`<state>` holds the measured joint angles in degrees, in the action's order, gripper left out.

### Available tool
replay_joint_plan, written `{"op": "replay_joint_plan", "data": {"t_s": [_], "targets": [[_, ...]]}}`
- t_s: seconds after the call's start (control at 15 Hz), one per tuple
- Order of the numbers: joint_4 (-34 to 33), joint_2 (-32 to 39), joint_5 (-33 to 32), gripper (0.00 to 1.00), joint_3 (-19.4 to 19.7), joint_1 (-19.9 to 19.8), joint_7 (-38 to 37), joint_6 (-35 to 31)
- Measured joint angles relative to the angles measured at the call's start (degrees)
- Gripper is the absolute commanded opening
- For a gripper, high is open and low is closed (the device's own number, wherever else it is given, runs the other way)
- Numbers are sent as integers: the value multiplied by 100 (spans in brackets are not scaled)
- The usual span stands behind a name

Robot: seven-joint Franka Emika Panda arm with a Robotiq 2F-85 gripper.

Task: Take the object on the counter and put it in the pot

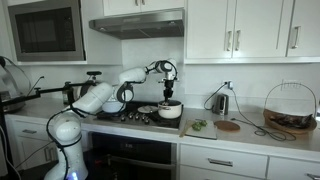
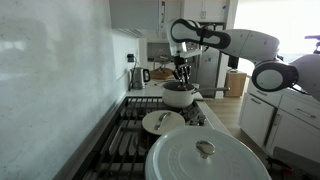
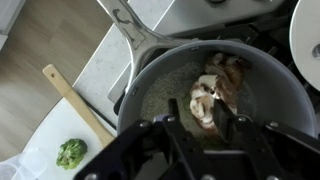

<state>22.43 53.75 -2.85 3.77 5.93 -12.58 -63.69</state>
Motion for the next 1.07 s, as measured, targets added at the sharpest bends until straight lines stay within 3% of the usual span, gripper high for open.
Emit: {"op": "replay_joint_plan", "data": {"t_s": [0.27, 1.07], "targets": [[0, 2, -9, 99, 0, 0, 0, -107], [-182, -75, -4, 100, -43, 34, 0, -156]]}}
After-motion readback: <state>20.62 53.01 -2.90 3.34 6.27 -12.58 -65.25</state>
